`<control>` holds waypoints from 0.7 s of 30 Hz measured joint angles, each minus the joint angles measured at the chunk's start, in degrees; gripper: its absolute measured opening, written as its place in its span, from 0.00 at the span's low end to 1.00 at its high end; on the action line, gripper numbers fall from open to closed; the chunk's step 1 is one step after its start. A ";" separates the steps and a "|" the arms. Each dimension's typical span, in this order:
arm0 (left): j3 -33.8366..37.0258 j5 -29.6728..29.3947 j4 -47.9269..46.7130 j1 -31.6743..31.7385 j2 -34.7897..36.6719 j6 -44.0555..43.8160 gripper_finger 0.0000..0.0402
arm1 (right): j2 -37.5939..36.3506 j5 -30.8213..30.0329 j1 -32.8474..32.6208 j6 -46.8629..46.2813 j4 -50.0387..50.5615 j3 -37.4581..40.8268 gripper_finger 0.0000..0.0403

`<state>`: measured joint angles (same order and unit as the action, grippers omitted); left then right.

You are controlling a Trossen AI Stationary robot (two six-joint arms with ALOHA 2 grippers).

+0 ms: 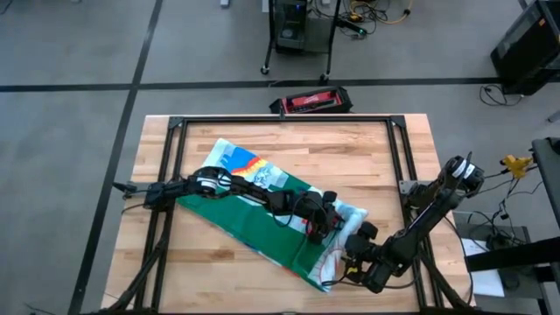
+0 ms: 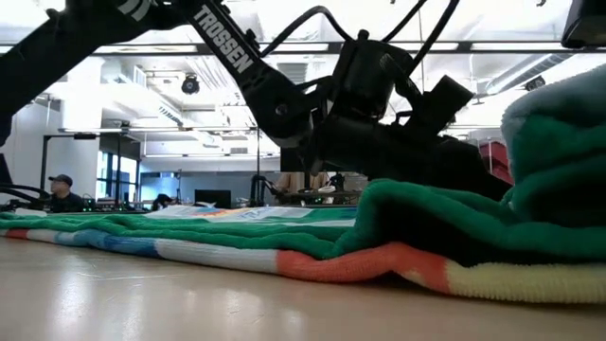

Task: Roll towel
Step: Roll the green towel

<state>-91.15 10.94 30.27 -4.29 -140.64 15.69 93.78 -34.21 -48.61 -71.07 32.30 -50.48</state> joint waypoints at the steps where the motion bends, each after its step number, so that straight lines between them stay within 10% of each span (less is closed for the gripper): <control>1: 0.00 -0.05 -0.35 -0.08 0.00 -0.10 0.30 | -0.13 -0.07 0.24 0.34 -0.02 0.00 0.75; 21: 0.15 -3.13 -10.76 -0.18 5.52 3.38 0.30 | -0.66 -3.50 2.54 4.82 -0.29 0.00 0.77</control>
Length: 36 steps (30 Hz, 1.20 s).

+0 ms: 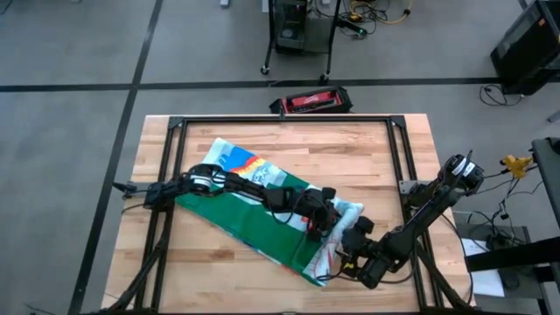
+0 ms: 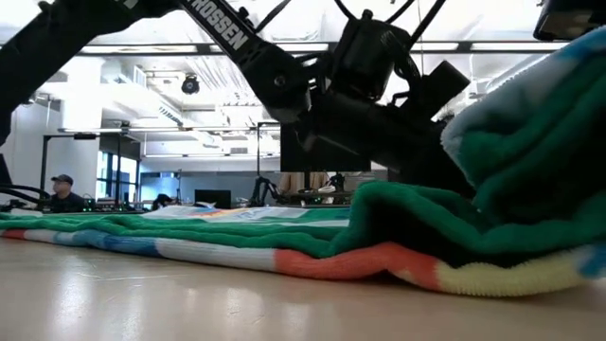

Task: Roll towel
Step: Roll the green towel

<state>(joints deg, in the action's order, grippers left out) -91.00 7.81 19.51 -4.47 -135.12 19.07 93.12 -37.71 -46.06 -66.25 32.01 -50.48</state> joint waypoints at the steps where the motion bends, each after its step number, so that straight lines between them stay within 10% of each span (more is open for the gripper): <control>1: 0.00 -0.09 -0.59 0.00 0.34 0.00 0.30 | 0.00 0.00 0.00 0.14 0.02 0.00 0.77; 16: 0.12 -2.86 -23.77 -4.31 12.55 -3.84 0.30 | 0.07 0.00 0.00 0.32 -0.79 0.00 0.76; 36: 13.52 -13.30 -7.25 -17.96 14.11 -19.04 0.30 | 0.09 0.01 0.00 1.91 -0.83 -0.16 0.77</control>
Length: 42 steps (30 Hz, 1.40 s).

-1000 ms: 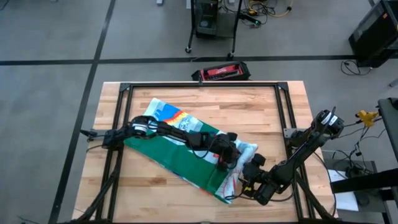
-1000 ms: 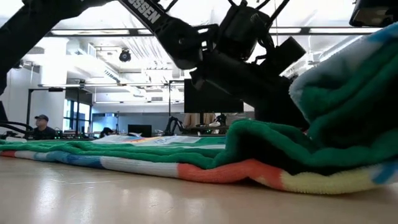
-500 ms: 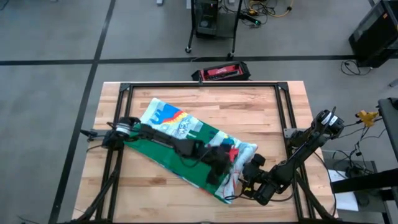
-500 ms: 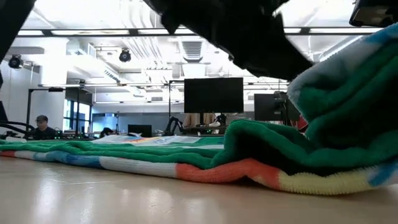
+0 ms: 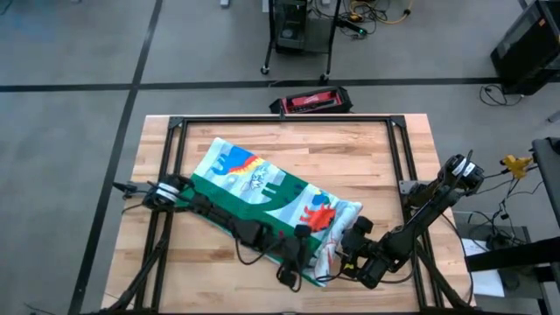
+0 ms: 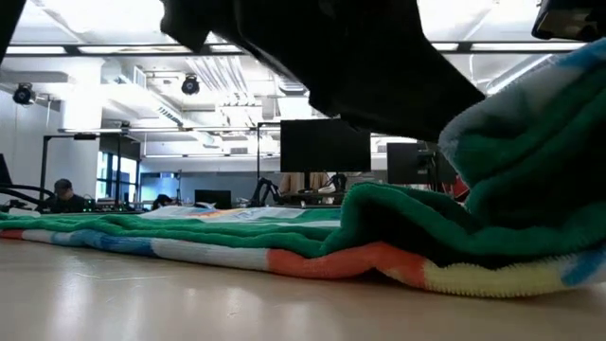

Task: Roll towel
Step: Roll the green towel

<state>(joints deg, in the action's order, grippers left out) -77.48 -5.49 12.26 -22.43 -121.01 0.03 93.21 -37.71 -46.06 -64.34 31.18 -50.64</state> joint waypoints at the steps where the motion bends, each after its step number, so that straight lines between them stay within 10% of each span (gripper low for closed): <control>1: 0.68 -0.07 1.34 0.04 -0.02 -0.18 0.30 | 0.00 -0.06 0.00 0.32 0.03 -0.21 0.77; 13: 8.19 -0.21 17.27 0.41 -1.49 -3.09 0.30 | 0.00 -1.36 1.83 2.80 -0.24 -1.83 0.78; 42: 6.37 -2.21 16.38 0.53 -5.39 -3.53 0.30 | 1.31 0.50 11.66 9.58 -1.89 -0.32 0.80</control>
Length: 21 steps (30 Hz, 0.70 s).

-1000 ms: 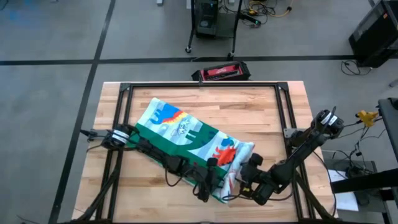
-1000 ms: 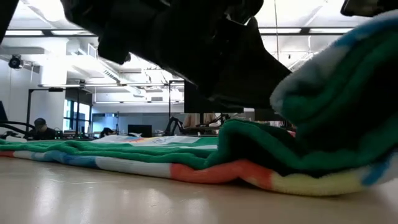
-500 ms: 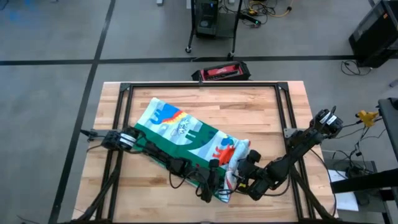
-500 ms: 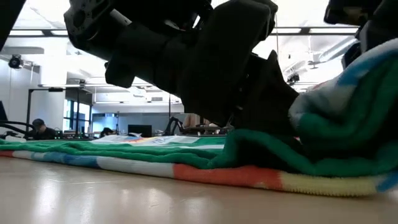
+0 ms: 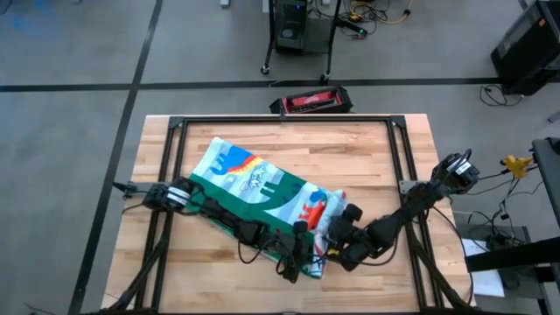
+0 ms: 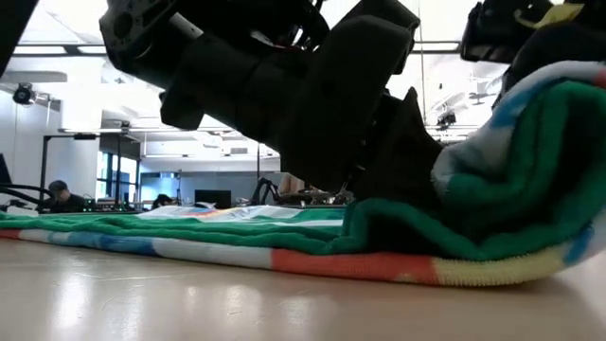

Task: Roll towel
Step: Roll the green towel

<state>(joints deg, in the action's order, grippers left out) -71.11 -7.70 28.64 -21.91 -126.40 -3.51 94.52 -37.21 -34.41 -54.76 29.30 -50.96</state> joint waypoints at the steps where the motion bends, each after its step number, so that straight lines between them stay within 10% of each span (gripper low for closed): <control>1: 0.04 -0.04 -0.42 -0.10 0.34 0.02 0.30 | 0.00 0.12 0.31 0.46 -0.98 0.56 0.80; 12: 0.18 -0.72 -9.19 -2.18 7.04 0.17 0.30 | -0.02 0.69 1.10 1.45 -4.29 2.71 0.78; 21: 2.96 -12.07 -5.79 -3.23 12.51 8.81 0.30 | 0.04 0.48 1.28 1.16 -4.37 2.89 0.78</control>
<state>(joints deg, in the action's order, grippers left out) -68.15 -19.77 22.85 -25.14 -113.89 5.30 94.56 -36.72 -33.12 -53.59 24.93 -48.07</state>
